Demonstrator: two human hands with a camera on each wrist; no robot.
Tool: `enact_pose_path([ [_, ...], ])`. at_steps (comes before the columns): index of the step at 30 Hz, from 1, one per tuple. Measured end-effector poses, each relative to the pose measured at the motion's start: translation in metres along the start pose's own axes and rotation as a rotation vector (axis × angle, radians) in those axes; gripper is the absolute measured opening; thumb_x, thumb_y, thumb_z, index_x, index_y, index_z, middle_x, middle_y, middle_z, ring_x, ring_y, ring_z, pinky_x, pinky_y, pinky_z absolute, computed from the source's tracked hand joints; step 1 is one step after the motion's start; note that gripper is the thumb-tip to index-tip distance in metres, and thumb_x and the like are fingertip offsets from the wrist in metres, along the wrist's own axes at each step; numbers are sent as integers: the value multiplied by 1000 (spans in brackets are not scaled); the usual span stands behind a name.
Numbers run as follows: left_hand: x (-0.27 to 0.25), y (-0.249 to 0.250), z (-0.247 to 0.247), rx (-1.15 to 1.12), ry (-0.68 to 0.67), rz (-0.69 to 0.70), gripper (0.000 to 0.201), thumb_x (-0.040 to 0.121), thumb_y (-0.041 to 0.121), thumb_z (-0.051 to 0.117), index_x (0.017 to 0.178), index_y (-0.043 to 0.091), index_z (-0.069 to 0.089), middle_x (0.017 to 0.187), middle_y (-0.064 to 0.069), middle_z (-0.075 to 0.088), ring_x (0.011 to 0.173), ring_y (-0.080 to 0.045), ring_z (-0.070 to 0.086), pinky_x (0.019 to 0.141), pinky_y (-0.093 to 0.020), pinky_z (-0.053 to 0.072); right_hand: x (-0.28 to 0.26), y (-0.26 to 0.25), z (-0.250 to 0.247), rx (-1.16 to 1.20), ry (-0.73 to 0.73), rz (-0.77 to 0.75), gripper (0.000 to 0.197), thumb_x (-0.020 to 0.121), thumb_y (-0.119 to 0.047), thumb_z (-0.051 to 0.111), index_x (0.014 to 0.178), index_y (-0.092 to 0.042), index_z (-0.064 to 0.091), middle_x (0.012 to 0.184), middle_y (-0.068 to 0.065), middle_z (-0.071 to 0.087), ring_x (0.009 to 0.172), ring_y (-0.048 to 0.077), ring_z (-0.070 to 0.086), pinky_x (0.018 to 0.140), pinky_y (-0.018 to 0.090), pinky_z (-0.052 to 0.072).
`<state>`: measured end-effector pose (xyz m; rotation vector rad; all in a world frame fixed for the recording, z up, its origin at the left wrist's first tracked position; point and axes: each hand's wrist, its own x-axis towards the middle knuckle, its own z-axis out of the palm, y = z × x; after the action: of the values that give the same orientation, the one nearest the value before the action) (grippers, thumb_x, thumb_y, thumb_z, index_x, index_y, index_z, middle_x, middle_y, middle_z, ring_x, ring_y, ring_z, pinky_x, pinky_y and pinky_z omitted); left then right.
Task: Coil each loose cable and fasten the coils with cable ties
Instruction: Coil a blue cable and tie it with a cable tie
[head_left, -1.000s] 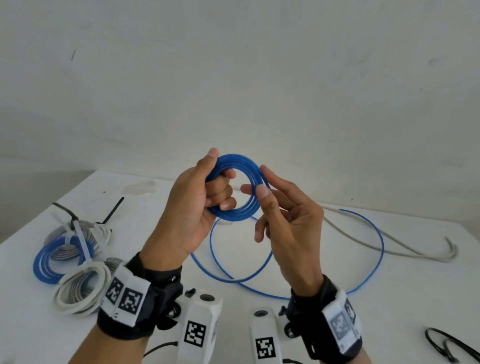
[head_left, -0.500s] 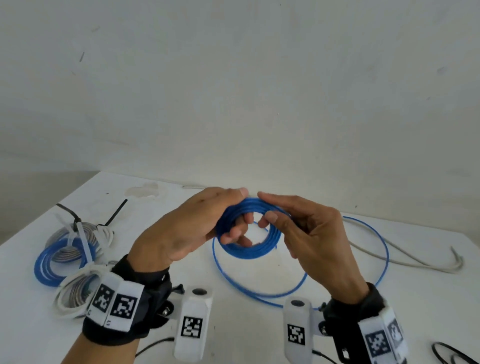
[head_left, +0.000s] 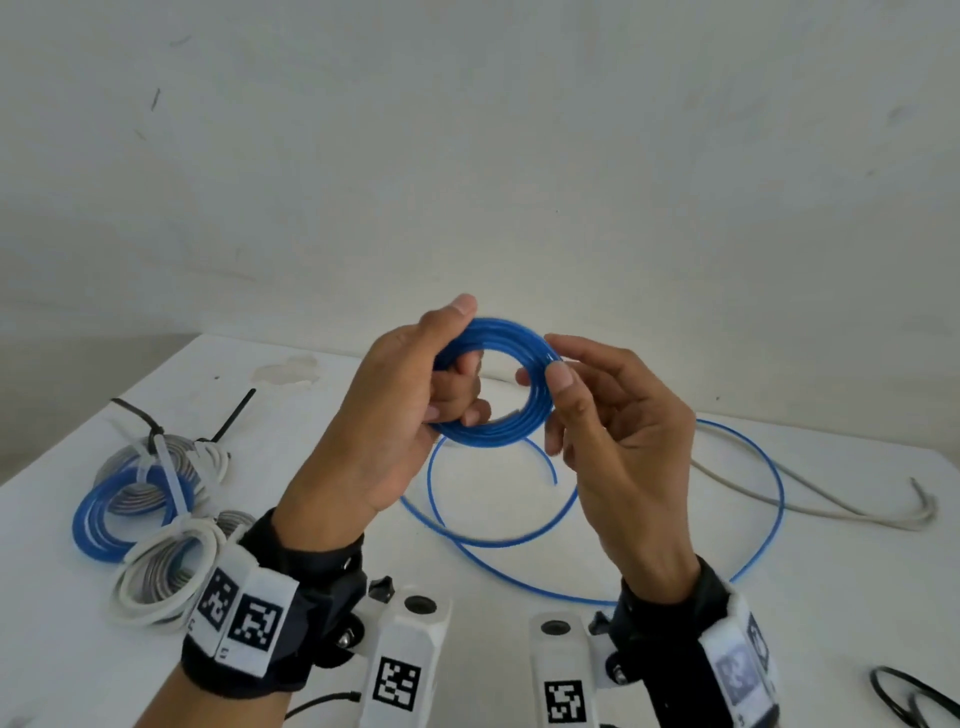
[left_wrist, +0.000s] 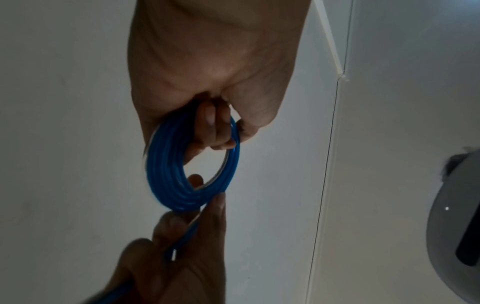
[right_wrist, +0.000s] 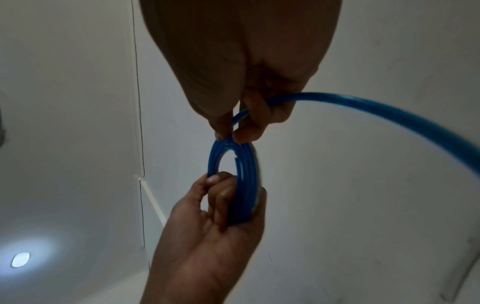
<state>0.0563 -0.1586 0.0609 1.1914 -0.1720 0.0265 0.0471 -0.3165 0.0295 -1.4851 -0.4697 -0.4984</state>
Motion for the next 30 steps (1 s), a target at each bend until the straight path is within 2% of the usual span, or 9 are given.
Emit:
enact_pose_path([
  [5,-3,0,2,-138,-91,-6,44,100,37,44,64,13,49,51,2,17,46,-14,19,57,-29,42,-7,2,13,-49,66,-67,32,96,-23,61,126,-32,65,78,-3,75,57,29,50,57,25,46],
  [8,-3,2,-4,-24,-153,-98,42,99,27,32,67,10,55,50,-3,33,46,-18,28,63,-33,49,-2,2,3,-110,35,-77,30,96,-20,61,122,-33,68,75,-2,71,68,17,64,71,22,51],
  [11,-2,4,-10,128,-213,-186,43,97,19,24,75,3,58,50,-10,39,46,-20,34,68,-36,55,4,2,-10,-228,-93,-57,30,97,-21,61,120,-39,70,76,-2,72,71,22,66,73,38,55],
  [15,0,-5,-5,352,-136,-202,48,105,37,38,72,7,54,48,2,27,42,-14,27,67,-36,50,4,1,-17,-380,-222,-63,36,99,-18,61,121,-46,69,77,-6,70,61,25,54,59,37,47],
  [19,1,-8,-3,403,-93,-118,47,104,39,46,69,8,49,49,6,25,45,-14,24,63,-35,40,4,-2,-17,-289,-214,-9,31,98,-27,59,124,-42,67,80,-4,74,71,37,61,68,50,50],
  [23,0,-7,-4,421,-65,-34,48,105,39,45,68,7,49,47,10,26,48,-13,26,60,-32,41,2,-2,-8,-216,-141,-1,21,99,-25,60,117,-33,67,75,-1,74,63,36,57,59,47,45],
  [25,-1,-6,-4,432,-79,-7,48,104,39,45,67,9,47,48,12,26,48,-12,26,59,-31,40,0,-1,-3,-203,-112,-5,15,99,-22,60,110,-31,66,74,0,74,64,40,57,60,51,45],
  [27,-2,-5,-3,437,-85,30,47,104,37,45,66,8,46,48,12,26,49,-12,26,58,-31,39,-1,-2,0,-188,-88,-16,13,99,-21,61,107,-28,67,76,0,75,67,35,64,62,50,48],
  [30,-3,-4,-3,397,-49,73,46,103,35,47,67,8,45,48,12,27,50,-15,24,56,-31,38,-1,-5,0,-149,-81,-6,18,100,-15,60,111,-25,70,86,-3,78,80,16,74,60,30,48],
])
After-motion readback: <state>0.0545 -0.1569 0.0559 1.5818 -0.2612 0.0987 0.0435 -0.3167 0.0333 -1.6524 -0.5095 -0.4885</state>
